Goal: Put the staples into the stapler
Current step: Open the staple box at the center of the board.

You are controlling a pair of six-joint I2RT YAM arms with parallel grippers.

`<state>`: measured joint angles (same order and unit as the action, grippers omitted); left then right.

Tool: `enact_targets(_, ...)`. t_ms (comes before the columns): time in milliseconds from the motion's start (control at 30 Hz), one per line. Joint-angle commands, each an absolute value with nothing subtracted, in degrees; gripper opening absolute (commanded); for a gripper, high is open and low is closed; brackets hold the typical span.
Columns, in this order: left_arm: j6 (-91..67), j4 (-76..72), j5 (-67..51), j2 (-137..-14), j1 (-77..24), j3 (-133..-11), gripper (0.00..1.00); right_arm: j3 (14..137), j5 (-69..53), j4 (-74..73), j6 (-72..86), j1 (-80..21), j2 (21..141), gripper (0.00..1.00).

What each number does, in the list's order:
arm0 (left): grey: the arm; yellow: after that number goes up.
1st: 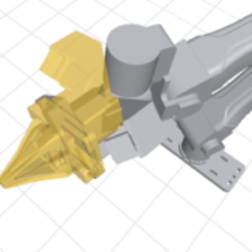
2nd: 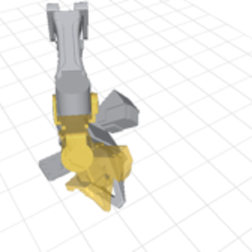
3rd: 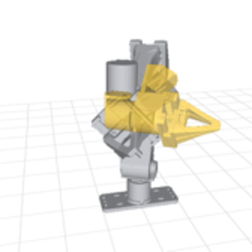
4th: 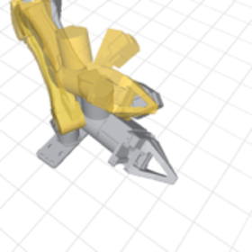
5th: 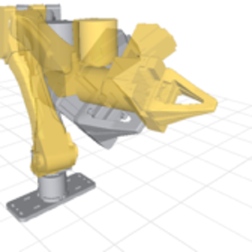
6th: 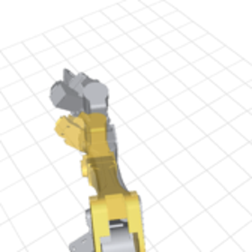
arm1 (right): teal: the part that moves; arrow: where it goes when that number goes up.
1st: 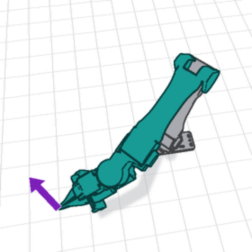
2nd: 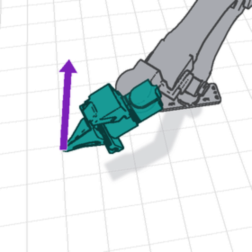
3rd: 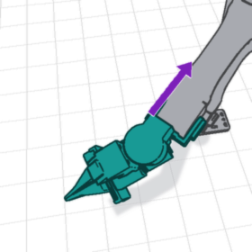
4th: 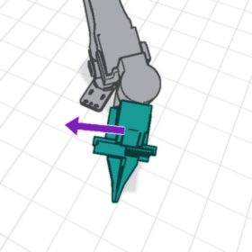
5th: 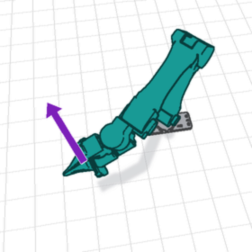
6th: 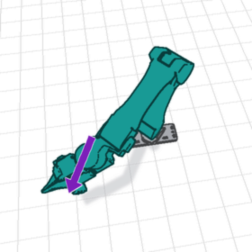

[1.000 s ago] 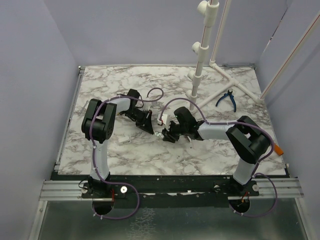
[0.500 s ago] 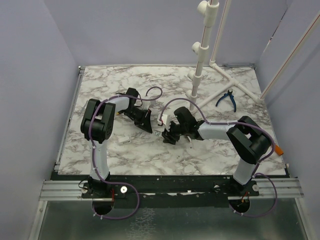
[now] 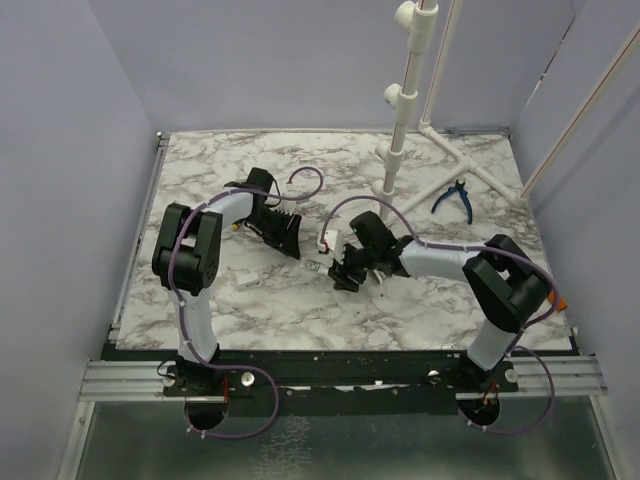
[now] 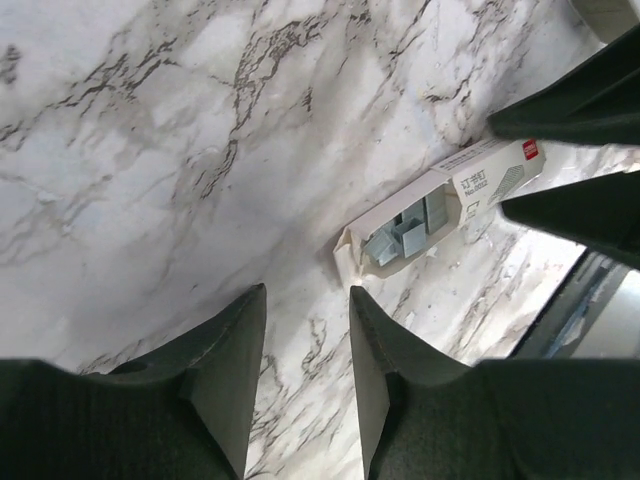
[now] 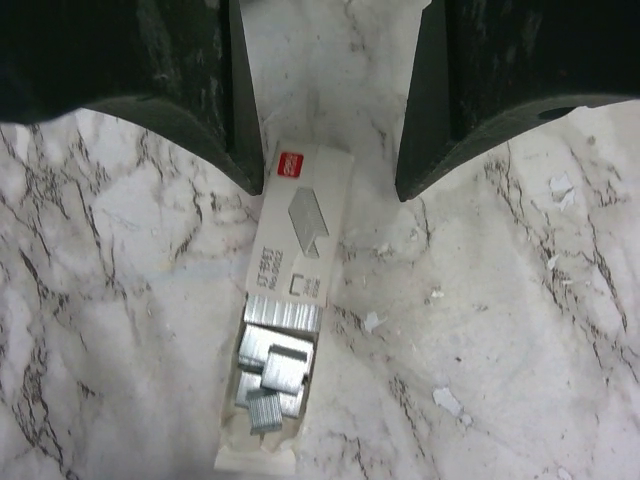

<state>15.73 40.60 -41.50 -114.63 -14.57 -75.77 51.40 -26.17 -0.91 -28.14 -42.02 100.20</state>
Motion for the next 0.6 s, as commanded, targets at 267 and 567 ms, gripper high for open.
enact_targets(267, 19.9, 28.8, -20.1, -97.2, -12.1, -65.0, 0.64, 52.0, -19.4, -19.9, -32.3, -36.5, 84.3, 0.61)
enact_targets(567, 20.1, 21.8, -18.9, -84.0, -12.1, -58.8, 0.83, 47.4, -15.3, -27.3, -36.9, -28.1, 80.0, 0.61)
